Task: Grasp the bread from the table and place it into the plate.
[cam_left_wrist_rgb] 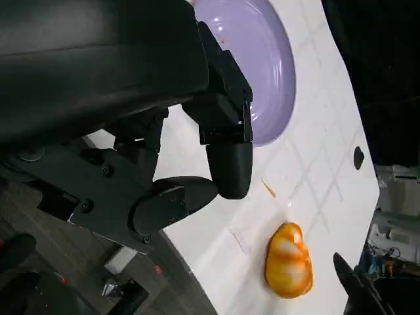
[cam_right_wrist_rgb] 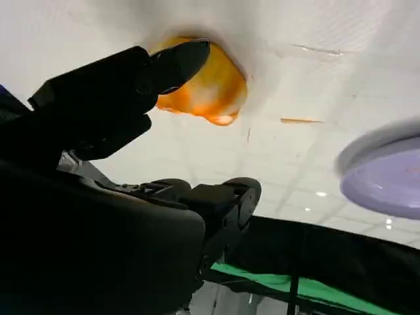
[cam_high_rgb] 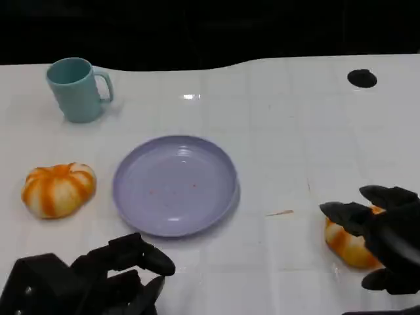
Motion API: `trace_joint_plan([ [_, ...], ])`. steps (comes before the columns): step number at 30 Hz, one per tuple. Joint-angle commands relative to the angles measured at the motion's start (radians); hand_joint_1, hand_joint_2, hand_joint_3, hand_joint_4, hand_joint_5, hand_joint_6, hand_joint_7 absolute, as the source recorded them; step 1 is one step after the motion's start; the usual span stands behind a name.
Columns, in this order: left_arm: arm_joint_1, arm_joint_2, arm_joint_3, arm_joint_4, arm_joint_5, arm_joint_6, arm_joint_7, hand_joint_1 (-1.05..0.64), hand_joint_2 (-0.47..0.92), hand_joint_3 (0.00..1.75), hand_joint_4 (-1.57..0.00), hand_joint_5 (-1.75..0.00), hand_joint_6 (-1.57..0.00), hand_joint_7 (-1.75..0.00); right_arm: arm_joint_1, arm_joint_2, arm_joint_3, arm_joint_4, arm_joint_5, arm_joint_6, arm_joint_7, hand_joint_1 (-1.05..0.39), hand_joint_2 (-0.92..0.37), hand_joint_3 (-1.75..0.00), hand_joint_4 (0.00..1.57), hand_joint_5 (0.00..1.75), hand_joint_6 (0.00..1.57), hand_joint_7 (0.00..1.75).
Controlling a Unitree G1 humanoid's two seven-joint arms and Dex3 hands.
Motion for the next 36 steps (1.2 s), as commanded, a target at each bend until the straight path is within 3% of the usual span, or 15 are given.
trace_joint_plan([
  [1,0.003,0.007,0.003,-0.007,0.002,0.002,0.002,-0.26,0.72,0.79,-0.67,-1.75,-0.62,-1.31,-0.04,-0.021,0.019,0.064,-0.027,0.02,0.003,-0.43,-0.74,-0.01,0.25,0.02,0.35,0.01],
  [10,0.011,0.004,0.001,-0.019,0.001,0.004,0.004,-0.26,0.72,0.77,-0.67,-1.75,-0.62,-1.31,-0.125,-0.015,0.055,0.237,0.016,0.036,0.002,-0.39,-0.79,-0.02,0.28,0.03,0.38,0.01],
  [20,0.015,0.01,-0.003,-0.025,0.01,-0.001,0.002,-0.29,0.73,0.75,-0.68,-1.75,-0.62,-1.29,-0.228,-0.003,0.112,0.443,0.06,0.047,-0.064,-0.41,-0.82,-0.01,0.33,0.05,0.44,0.02],
  [24,0.017,0.011,-0.003,-0.024,0.011,-0.007,0.0,-0.29,0.74,0.74,-0.68,-1.75,-0.62,-1.29,-0.244,-0.01,0.13,0.467,0.077,0.056,-0.079,-0.41,-0.83,-0.01,0.34,0.04,0.45,0.01],
  [28,0.021,0.007,-0.005,-0.034,0.012,0.002,0.006,-0.29,0.74,0.73,-0.68,-1.75,-0.63,-1.29,-0.303,0.029,0.137,0.574,0.146,0.081,-0.076,-0.41,-0.88,-0.03,0.36,0.05,0.46,0.01],
  [30,0.023,0.008,-0.004,-0.042,0.009,0.01,0.006,-0.3,0.75,0.73,-0.68,-1.75,-0.63,-1.29,-0.315,0.041,0.137,0.606,0.162,0.076,-0.125,-0.4,-0.91,-0.03,0.44,0.08,0.53,0.04],
  [33,0.025,0.004,-0.003,-0.055,0.004,0.027,0.009,-0.3,0.76,0.72,-0.67,-1.75,-0.63,-1.28,-0.325,0.06,0.136,0.661,0.166,0.038,-0.289,-0.33,-0.92,-0.04,0.73,0.18,0.79,0.1],
  [34,0.026,0.003,-0.003,-0.058,0.004,0.029,0.01,-0.29,0.76,0.71,-0.66,-1.75,-0.63,-1.28,-0.327,0.064,0.133,0.679,0.173,0.02,-0.342,-0.29,-0.92,-0.03,0.87,0.29,0.93,0.1],
  [35,0.026,0.003,-0.003,-0.059,0.006,0.028,0.01,-0.29,0.76,0.71,-0.66,-1.75,-0.63,-1.28,-0.327,0.069,0.13,0.694,0.181,0.003,-0.392,-0.26,-0.92,-0.02,0.88,0.53,1.03,0.08],
  [36,0.027,0.002,-0.003,-0.06,0.005,0.029,0.009,-0.29,0.76,0.71,-0.65,-1.75,-0.62,-1.28,-0.328,0.072,0.127,0.704,0.19,-0.014,-0.433,-0.21,-0.92,-0.01,0.84,0.91,1.14,0.08],
])
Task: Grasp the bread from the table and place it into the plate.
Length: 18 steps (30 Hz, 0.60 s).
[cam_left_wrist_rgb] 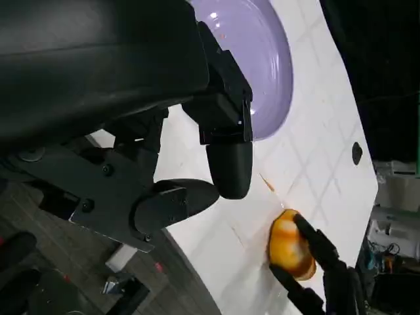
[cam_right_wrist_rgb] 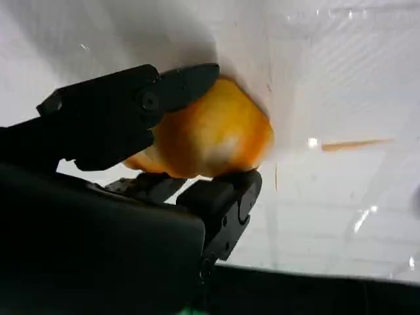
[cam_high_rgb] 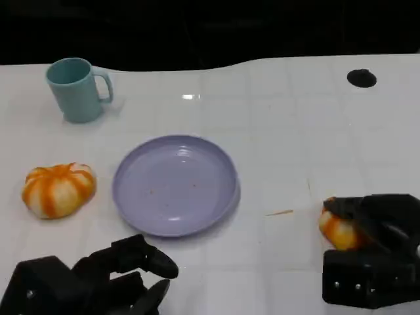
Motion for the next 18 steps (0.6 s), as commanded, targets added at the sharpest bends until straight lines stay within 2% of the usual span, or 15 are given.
trace_joint_plan([
  [1,0.008,0.003,0.006,-0.02,-0.003,0.01,0.008,-0.29,0.76,0.71,-0.64,-1.75,-0.62,-1.28,-0.012,0.007,-0.012,0.062,0.037,-0.056,-0.178,-0.18,-0.92,-0.01,0.86,1.11,1.22,0.09],
  [2,0.008,0.001,0.007,-0.022,-0.007,0.014,0.008,-0.29,0.77,0.71,-0.64,-1.75,-0.62,-1.28,-0.014,0.006,-0.015,0.075,0.054,-0.087,-0.216,-0.17,-0.92,-0.01,0.86,1.22,1.25,0.09],
  [3,0.007,-0.001,0.007,-0.023,-0.01,0.017,0.008,-0.29,0.76,0.71,-0.65,-1.75,-0.62,-1.28,-0.016,0.004,-0.017,0.086,0.067,-0.109,-0.241,-0.11,-0.92,-0.02,0.9,1.53,1.35,0.16],
  [4,0.007,-0.001,0.006,-0.024,-0.006,0.017,0.009,-0.29,0.76,0.7,-0.66,-1.75,-0.62,-1.28,-0.019,0.0,-0.016,0.099,0.075,-0.133,-0.267,-0.09,-0.92,-0.02,0.91,1.64,1.38,0.19],
  [6,0.006,-0.001,0.004,-0.027,-0.003,0.019,0.01,-0.29,0.76,0.7,-0.66,-1.75,-0.62,-1.29,-0.024,-0.009,-0.013,0.116,0.08,-0.162,-0.305,-0.08,-0.74,-0.42,0.93,1.72,1.03,1.07],
  [7,0.006,-0.001,0.003,-0.029,-0.001,0.02,0.01,-0.29,0.76,0.7,-0.66,-1.75,-0.62,-1.29,-0.026,-0.011,-0.012,0.123,0.082,-0.172,-0.318,-0.07,-0.61,-0.65,0.93,1.73,0.9,1.34],
  [8,0.005,-0.001,0.003,-0.03,0.0,0.021,0.01,-0.29,0.77,0.7,-0.66,-1.75,-0.62,-1.29,-0.027,-0.012,-0.011,0.125,0.084,-0.173,-0.322,-0.08,-0.52,-0.84,0.92,1.74,0.82,1.52],
  [9,0.005,0.001,0.002,-0.03,0.002,0.019,0.01,-0.29,0.77,0.7,-0.66,-1.75,-0.62,-1.29,-0.029,-0.013,-0.012,0.128,0.086,-0.178,-0.33,-0.08,-0.5,-0.91,0.92,1.74,0.79,1.55],
  [12,0.004,0.002,0.002,-0.029,0.006,0.017,0.009,-0.29,0.77,0.7,-0.66,-1.75,-0.61,-1.29,-0.034,-0.012,-0.015,0.137,0.093,-0.198,-0.358,-0.07,-0.45,-1.03,0.92,1.75,0.82,1.44],
  [18,-0.002,0.002,0.001,-0.027,0.011,0.019,0.011,-0.27,0.77,0.7,-0.67,-1.75,-0.61,-1.3,-0.039,-0.008,-0.021,0.125,0.116,-0.214,-0.381,-0.06,-0.4,-1.09,0.93,1.75,0.87,1.35],
])
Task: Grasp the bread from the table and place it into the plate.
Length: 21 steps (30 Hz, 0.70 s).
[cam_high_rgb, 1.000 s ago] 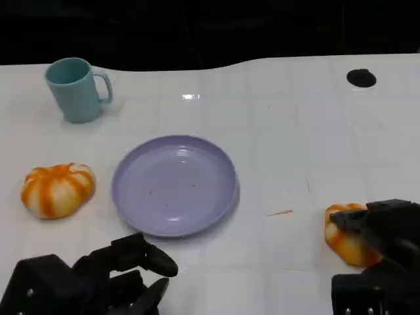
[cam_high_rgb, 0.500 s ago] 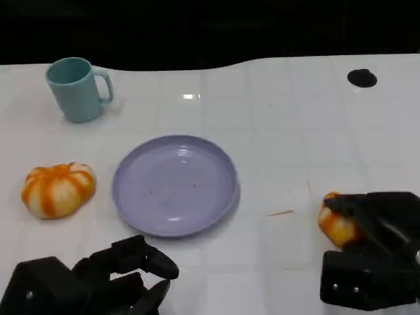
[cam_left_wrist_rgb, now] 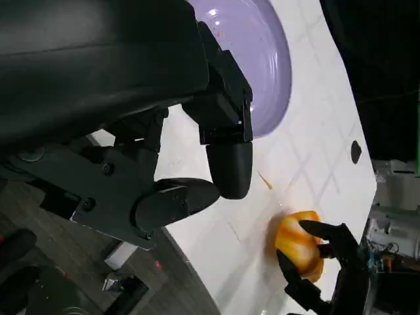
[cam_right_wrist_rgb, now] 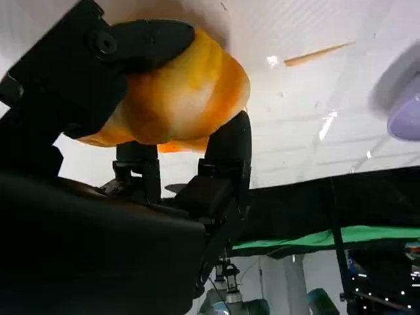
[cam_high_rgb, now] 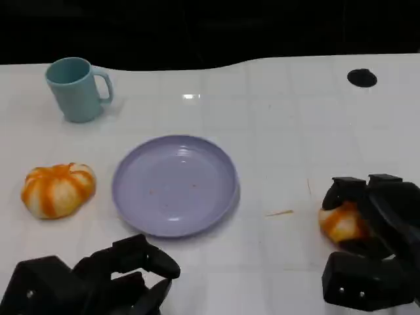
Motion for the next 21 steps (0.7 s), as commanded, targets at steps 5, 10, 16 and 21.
trace_joint_plan([
  [5,-0.003,0.004,0.006,-0.009,0.003,0.006,0.011,-0.25,0.77,0.71,-0.66,-1.75,-0.6,-1.3,-0.018,-0.008,-0.017,-0.017,0.038,-0.031,-0.045,-0.04,-0.38,-1.14,0.93,1.75,0.89,1.33],
  [10,-0.006,0.003,0.005,-0.011,0.001,0.014,0.011,-0.24,0.77,0.72,-0.65,-1.75,-0.59,-1.31,-0.029,-0.005,-0.012,-0.027,0.031,-0.056,-0.079,-0.05,-0.34,-1.16,0.94,1.75,0.91,1.3],
  [16,-0.009,0.002,-0.001,0.001,0.012,-0.002,0.011,-0.25,0.77,0.72,-0.63,-1.75,-0.59,-1.32,-0.04,0.01,-0.009,-0.039,0.047,-0.104,-0.094,-0.04,-0.27,-1.28,0.95,1.75,0.81,1.55],
  [21,-0.011,0.005,-0.007,0.004,0.023,-0.008,0.011,-0.24,0.77,0.73,-0.66,-1.75,-0.59,-1.33,-0.049,0.036,0.002,-0.081,0.062,-0.121,-0.065,-0.09,-0.32,-1.18,0.95,1.75,0.75,1.64],
])
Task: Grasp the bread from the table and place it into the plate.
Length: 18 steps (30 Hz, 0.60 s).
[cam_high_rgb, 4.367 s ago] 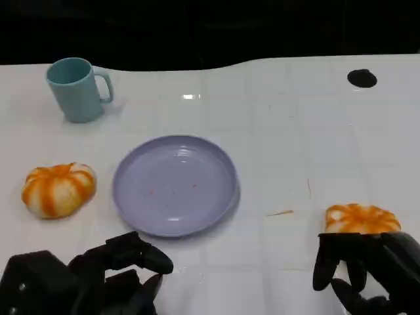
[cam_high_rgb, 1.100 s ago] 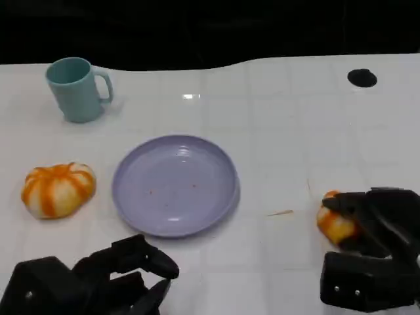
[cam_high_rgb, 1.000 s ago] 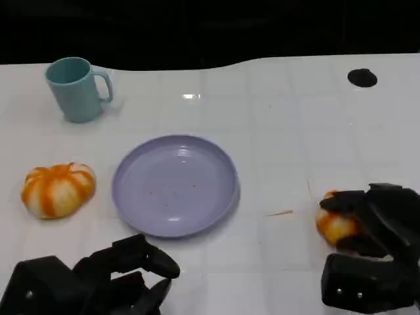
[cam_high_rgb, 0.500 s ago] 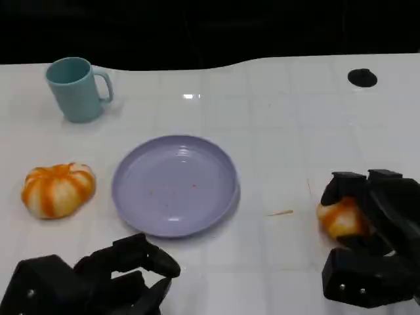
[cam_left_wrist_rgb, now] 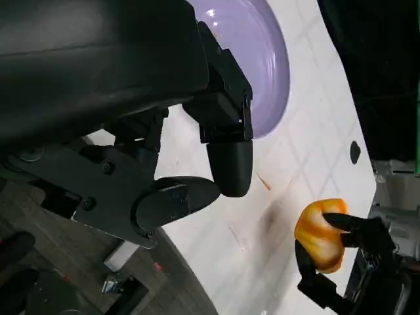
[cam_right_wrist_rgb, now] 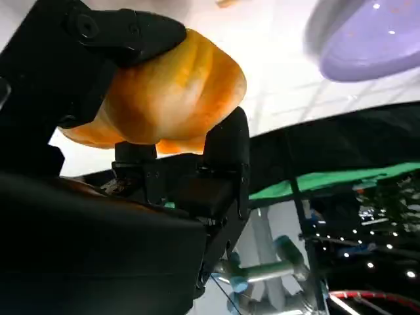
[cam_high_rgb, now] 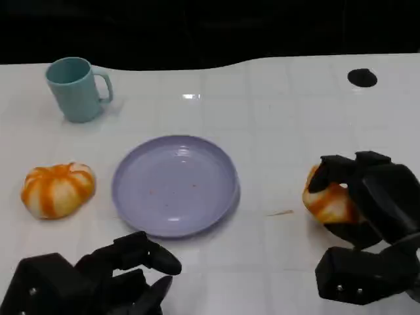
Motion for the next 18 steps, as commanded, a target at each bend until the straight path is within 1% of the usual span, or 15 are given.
trace_joint_plan([
  [1,0.001,0.007,0.0,0.004,0.011,-0.01,0.01,-0.24,0.77,0.73,-0.67,-1.75,-0.58,-1.32,-0.028,0.024,0.009,-0.039,0.035,-0.027,0.021,-0.1,-0.33,-1.17,0.95,1.75,0.78,1.56],
  [3,-0.001,0.004,0.001,0.007,0.008,-0.011,0.009,-0.25,0.77,0.72,-0.66,-1.75,-0.59,-1.33,-0.043,0.04,0.017,-0.036,0.042,-0.04,0.025,-0.1,-0.27,-1.25,0.97,1.75,0.86,1.4],
  [5,-0.001,0.003,0.0,0.011,0.009,-0.014,0.009,-0.25,0.77,0.72,-0.66,-1.75,-0.59,-1.33,-0.055,0.061,0.024,-0.034,0.048,-0.035,0.038,-0.11,-0.23,-1.33,0.98,1.75,0.89,1.36],
  [7,-0.001,0.007,-0.004,0.01,0.018,-0.019,0.01,-0.25,0.77,0.72,-0.67,-1.75,-0.59,-1.33,-0.067,0.089,0.031,-0.033,0.06,-0.02,0.058,-0.12,-0.22,-1.37,0.97,1.75,0.9,1.35],
  [9,-0.001,0.008,-0.005,0.009,0.022,-0.018,0.01,-0.25,0.77,0.72,-0.67,-1.75,-0.59,-1.33,-0.081,0.114,0.037,-0.023,0.074,-0.017,0.076,-0.11,-0.23,-1.37,0.96,1.75,0.9,1.37],
  [10,-0.001,0.007,-0.004,0.009,0.02,-0.016,0.009,-0.24,0.77,0.72,-0.67,-1.75,-0.59,-1.33,-0.089,0.123,0.041,-0.014,0.08,-0.021,0.081,-0.09,-0.27,-1.3,0.96,1.75,0.88,1.41],
  [12,-0.001,0.005,0.0,0.01,0.014,-0.014,0.007,-0.23,0.77,0.72,-0.67,-1.75,-0.59,-1.33,-0.11,0.146,0.053,0.009,0.075,-0.018,0.083,-0.09,-0.31,-1.23,0.96,1.75,0.87,1.44],
  [14,0.0,0.004,0.002,0.012,0.012,-0.013,0.008,-0.23,0.77,0.72,-0.66,-1.75,-0.59,-1.33,-0.132,0.168,0.067,0.035,0.072,-0.011,0.087,-0.08,-0.33,-1.18,0.97,1.75,0.88,1.38],
  [15,0.0,0.003,0.002,0.011,0.011,-0.011,0.008,-0.23,0.77,0.72,-0.66,-1.75,-0.59,-1.33,-0.144,0.179,0.072,0.049,0.077,-0.01,0.095,-0.08,-0.33,-1.18,0.97,1.75,0.88,1.37],
  [18,0.001,0.003,0.004,0.015,0.008,-0.013,0.006,-0.22,0.77,0.72,-0.66,-1.75,-0.59,-1.33,-0.184,0.217,0.089,0.103,0.098,-0.02,0.115,-0.07,-0.28,-1.28,0.97,1.75,0.86,1.42],
])
